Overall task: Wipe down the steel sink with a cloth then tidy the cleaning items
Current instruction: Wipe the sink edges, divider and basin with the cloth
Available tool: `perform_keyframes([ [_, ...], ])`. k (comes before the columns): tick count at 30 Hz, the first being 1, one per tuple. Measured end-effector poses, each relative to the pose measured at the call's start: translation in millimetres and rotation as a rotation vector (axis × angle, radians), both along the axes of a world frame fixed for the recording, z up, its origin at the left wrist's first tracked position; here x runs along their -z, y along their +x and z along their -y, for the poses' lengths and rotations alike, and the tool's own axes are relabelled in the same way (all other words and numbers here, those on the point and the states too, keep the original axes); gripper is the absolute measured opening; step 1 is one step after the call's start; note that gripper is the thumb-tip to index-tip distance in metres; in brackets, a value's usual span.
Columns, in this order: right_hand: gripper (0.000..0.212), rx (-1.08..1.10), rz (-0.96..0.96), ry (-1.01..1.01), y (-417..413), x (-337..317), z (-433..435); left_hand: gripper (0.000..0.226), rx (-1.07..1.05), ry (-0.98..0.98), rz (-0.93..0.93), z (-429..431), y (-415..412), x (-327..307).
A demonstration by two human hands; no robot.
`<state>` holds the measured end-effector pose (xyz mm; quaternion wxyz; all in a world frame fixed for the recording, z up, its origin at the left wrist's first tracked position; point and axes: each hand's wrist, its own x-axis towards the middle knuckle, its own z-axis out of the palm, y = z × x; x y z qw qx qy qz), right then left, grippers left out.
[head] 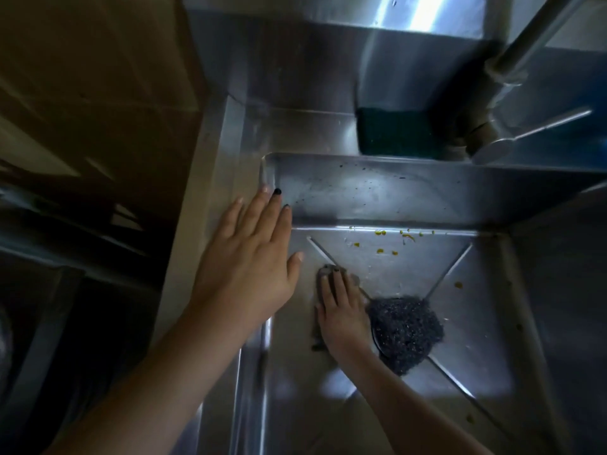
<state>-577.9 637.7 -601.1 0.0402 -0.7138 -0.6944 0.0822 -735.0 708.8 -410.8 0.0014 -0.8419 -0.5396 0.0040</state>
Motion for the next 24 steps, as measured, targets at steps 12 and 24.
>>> perform_keyframes([
  [12, 0.048, 0.033, 0.009, 0.091, 5.3, 13.7, -61.7, 0.062, -0.004, 0.048, -0.063, -1.6, 0.2, 3.0],
  [24, 0.056, 0.019, 0.017, 0.067, -17.3, 13.7, -3.5, 0.062, -0.024, 0.056, -0.065, -1.5, 1.6, 0.9],
])
